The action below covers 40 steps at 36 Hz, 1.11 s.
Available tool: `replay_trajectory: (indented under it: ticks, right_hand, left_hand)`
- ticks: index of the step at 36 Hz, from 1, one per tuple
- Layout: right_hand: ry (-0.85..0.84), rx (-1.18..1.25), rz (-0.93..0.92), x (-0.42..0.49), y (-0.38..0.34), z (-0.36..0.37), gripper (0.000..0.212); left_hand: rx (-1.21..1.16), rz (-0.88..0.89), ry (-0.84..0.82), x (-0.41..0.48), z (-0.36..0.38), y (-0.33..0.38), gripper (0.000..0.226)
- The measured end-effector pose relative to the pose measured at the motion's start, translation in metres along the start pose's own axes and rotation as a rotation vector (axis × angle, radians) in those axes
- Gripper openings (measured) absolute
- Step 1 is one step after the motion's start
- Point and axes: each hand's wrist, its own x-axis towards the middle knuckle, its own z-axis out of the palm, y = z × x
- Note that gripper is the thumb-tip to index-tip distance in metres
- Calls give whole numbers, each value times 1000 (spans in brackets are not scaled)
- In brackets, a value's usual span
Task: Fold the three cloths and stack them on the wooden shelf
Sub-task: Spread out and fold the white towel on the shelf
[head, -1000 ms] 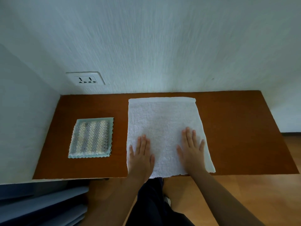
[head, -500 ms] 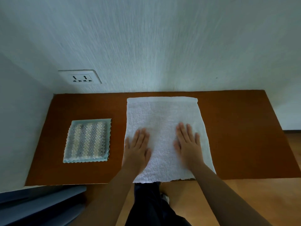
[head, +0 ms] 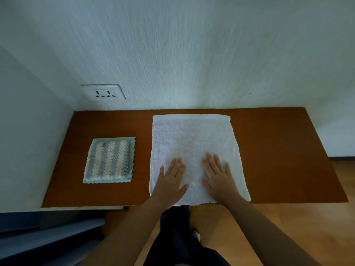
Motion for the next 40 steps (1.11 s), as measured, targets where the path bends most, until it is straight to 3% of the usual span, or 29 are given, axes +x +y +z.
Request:
replay_trajectory:
  ticks: [4, 14, 18, 26, 36, 40]
  right_hand:
    - [14, -21, -66, -12, -5, 9, 67]
    - [-103, -38, -124, -40, -3, 13, 91]
    - [-196, -74, -145, -49, -4, 7, 102]
    - [-207, -50, -132, -63, -2, 4, 85]
    - [-149, -6, -17, -72, 18, -7, 82]
    - [-145, 27, 66, -62, 20, -29, 60]
  left_hand:
    - [13, -24, -32, -14, 0, 7, 69]
    - [45, -44, -80, -43, 14, 12, 92]
    - [96, -71, -92, -48, 19, 12, 86]
    - [104, -70, -84, -49, 28, 4, 91]
    - [-24, -94, -61, -58, 6, 4, 74]
    - [-86, -153, 5, -55, -20, 4, 58]
